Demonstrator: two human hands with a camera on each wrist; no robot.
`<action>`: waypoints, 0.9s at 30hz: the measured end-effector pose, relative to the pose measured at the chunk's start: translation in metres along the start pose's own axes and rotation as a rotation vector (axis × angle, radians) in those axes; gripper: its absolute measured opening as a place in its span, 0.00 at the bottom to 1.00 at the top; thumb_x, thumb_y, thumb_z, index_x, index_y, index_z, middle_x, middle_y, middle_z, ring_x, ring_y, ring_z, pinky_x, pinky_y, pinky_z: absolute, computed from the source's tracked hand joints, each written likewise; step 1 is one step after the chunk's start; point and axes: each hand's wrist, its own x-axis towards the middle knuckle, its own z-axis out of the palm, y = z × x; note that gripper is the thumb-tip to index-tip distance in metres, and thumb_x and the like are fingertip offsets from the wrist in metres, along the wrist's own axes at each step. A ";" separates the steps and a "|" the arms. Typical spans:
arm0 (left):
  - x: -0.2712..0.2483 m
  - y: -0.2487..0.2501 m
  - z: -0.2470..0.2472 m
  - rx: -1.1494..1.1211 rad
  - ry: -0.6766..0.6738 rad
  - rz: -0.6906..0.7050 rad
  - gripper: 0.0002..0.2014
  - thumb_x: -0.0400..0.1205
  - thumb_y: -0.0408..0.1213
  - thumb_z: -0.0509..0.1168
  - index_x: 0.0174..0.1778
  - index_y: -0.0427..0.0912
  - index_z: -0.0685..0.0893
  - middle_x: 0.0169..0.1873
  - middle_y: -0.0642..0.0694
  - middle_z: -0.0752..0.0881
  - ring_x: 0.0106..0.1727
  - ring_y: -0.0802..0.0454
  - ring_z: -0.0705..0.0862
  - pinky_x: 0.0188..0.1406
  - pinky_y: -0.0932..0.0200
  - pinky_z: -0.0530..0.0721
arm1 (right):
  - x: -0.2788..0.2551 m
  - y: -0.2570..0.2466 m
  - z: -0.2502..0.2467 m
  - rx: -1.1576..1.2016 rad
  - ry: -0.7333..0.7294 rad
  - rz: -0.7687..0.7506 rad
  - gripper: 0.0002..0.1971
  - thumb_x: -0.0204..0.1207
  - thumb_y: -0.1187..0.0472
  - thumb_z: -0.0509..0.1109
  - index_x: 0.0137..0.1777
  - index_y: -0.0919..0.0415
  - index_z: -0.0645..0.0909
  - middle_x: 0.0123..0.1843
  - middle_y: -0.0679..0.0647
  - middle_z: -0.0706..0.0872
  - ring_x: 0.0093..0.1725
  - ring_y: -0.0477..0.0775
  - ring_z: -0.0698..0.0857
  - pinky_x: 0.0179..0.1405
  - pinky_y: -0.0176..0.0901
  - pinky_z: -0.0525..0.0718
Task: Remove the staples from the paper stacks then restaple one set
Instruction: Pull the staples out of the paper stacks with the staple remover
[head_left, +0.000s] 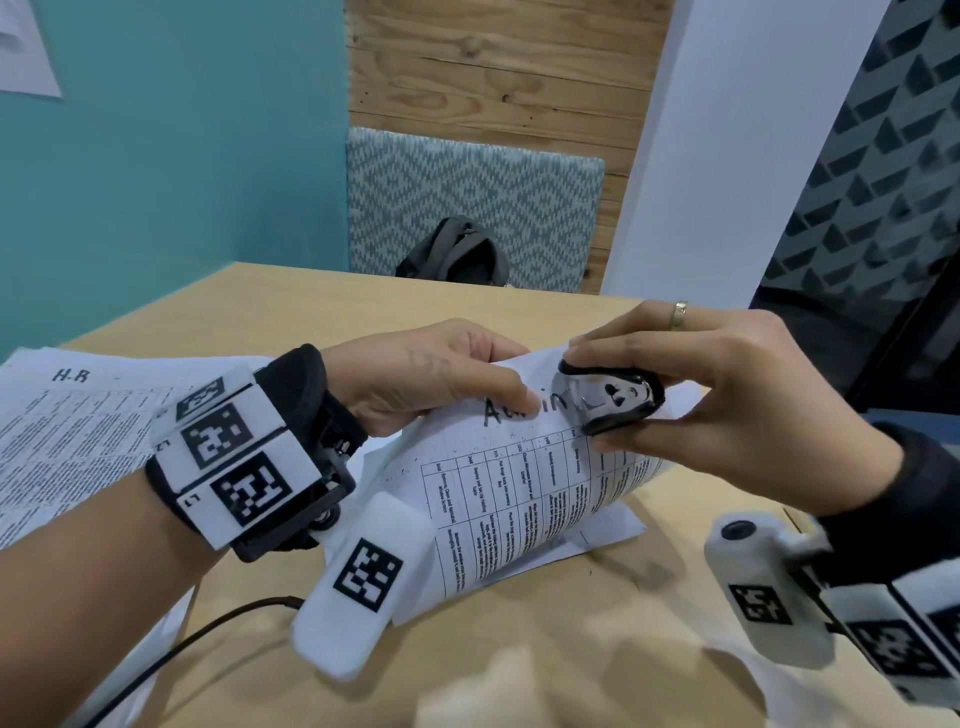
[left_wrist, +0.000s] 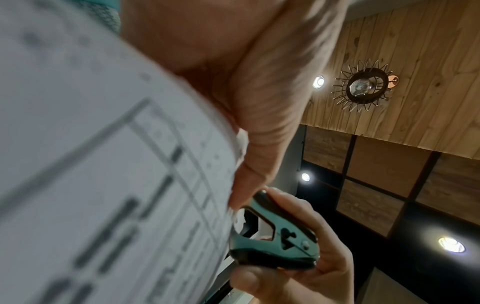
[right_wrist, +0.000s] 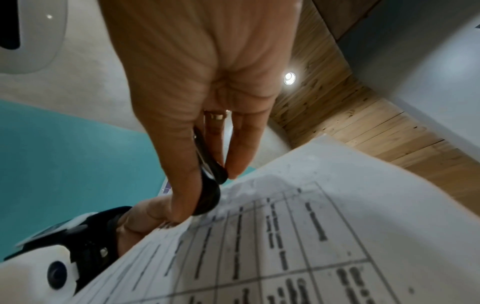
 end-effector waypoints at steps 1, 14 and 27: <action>0.000 0.000 0.001 0.001 -0.005 -0.002 0.08 0.70 0.30 0.66 0.43 0.35 0.88 0.40 0.37 0.89 0.35 0.48 0.88 0.38 0.58 0.88 | 0.000 0.000 0.000 0.002 0.001 -0.003 0.22 0.57 0.62 0.80 0.55 0.60 0.87 0.50 0.51 0.88 0.48 0.45 0.84 0.40 0.37 0.83; -0.003 0.000 0.004 0.011 -0.027 0.026 0.08 0.72 0.28 0.68 0.42 0.39 0.91 0.41 0.38 0.90 0.37 0.48 0.89 0.42 0.57 0.88 | -0.001 0.001 0.002 -0.018 -0.015 -0.064 0.20 0.59 0.59 0.79 0.53 0.61 0.88 0.47 0.51 0.88 0.43 0.49 0.84 0.36 0.43 0.82; -0.003 -0.001 0.007 0.017 -0.044 0.015 0.07 0.71 0.28 0.67 0.39 0.38 0.90 0.37 0.40 0.90 0.34 0.49 0.88 0.38 0.60 0.88 | -0.001 -0.003 0.006 -0.129 -0.011 -0.136 0.12 0.61 0.61 0.78 0.45 0.63 0.89 0.38 0.55 0.87 0.34 0.60 0.85 0.29 0.52 0.84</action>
